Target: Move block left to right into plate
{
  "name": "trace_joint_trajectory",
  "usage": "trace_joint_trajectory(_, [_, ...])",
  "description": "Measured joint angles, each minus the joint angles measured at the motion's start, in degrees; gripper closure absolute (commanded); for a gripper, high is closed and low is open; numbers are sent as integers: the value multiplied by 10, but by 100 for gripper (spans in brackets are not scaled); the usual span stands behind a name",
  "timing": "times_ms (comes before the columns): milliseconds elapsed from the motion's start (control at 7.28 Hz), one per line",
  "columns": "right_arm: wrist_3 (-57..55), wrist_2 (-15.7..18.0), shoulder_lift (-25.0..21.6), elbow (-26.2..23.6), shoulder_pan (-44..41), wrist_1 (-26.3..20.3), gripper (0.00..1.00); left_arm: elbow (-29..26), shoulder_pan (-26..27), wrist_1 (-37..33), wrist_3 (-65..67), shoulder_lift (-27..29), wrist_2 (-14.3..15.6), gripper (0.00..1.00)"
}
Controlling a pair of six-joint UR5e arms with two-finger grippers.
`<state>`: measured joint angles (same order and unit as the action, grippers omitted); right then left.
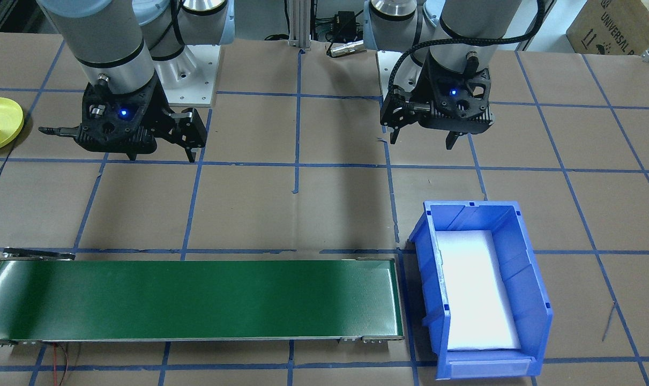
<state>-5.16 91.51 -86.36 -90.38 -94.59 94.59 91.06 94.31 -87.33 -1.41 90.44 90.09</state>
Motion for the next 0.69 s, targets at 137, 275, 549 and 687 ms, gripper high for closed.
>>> trace_joint_trajectory(137, [-4, 2, 0, -1, -3, -1, 0, 0, 0, 0, 0, 0, 0, 0])
trace_joint_trajectory(275, [-5, 5, 0, -2, -3, -2, 0, 0, 0, 0, 0, 0, 0, 0])
trace_joint_trajectory(549, [-6, 7, 0, -4, -3, -3, 0, 0, 0, 0, 0, 0, 0, 0])
trace_joint_trajectory(687, [-6, 8, 0, -5, -2, -4, 0, 0, 0, 0, 0, 0, 0, 0])
